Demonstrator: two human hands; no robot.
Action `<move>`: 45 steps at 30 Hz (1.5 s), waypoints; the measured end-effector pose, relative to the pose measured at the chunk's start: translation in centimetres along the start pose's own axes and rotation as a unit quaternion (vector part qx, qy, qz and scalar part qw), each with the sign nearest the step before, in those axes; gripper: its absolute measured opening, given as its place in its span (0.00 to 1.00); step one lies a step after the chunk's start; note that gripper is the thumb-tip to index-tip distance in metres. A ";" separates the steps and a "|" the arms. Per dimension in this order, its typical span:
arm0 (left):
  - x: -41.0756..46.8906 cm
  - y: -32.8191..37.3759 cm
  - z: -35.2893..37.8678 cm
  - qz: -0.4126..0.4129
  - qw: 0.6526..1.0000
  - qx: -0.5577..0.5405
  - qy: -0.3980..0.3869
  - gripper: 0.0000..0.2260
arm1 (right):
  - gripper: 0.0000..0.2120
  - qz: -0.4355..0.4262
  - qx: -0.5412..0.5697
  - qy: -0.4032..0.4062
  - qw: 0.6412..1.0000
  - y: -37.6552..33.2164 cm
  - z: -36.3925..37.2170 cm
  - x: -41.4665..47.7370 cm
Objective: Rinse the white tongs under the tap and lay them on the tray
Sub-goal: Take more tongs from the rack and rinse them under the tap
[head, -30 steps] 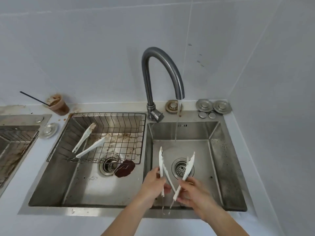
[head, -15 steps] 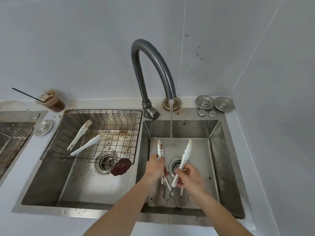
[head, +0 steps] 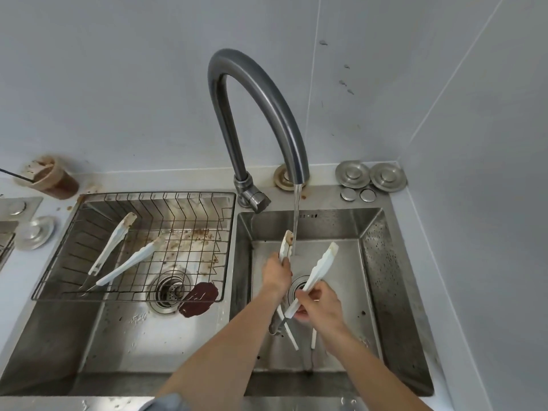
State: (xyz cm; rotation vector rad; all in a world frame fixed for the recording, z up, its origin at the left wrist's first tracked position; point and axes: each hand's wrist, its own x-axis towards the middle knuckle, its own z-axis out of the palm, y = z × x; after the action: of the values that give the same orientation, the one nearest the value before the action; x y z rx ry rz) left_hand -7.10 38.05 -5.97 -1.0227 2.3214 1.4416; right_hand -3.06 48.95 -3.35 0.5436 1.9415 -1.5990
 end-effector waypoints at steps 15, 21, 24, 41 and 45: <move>2.4 0.9 2.1 -0.019 0.972 0.225 -0.061 0.21 | 0.09 0.033 0.069 0.005 0.997 -0.9 0.4 -0.6; 1.7 0.2 1.1 -0.022 0.988 0.142 -0.054 0.14 | 0.08 0.036 0.101 -0.034 0.994 -0.2 -0.8 -0.8; 1.3 0.1 1.6 -0.041 0.981 0.188 -0.023 0.20 | 0.06 0.011 0.061 -0.011 0.998 -0.3 0.1 -1.2; -1.4 1.1 1.5 -0.039 0.993 0.111 -0.022 0.33 | 0.05 0.049 0.056 -0.008 0.997 0.7 -0.8 -2.1; -1.8 1.3 0.6 -0.082 0.990 -0.105 -0.055 0.23 | 0.07 0.073 0.081 -0.057 0.992 0.6 -1.7 -1.3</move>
State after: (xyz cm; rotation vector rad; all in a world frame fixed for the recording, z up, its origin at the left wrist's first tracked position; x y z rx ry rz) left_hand -6.71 39.67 -4.44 -1.1280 1.9907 1.6560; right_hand -1.95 50.76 -2.76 0.6315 1.6593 -1.6647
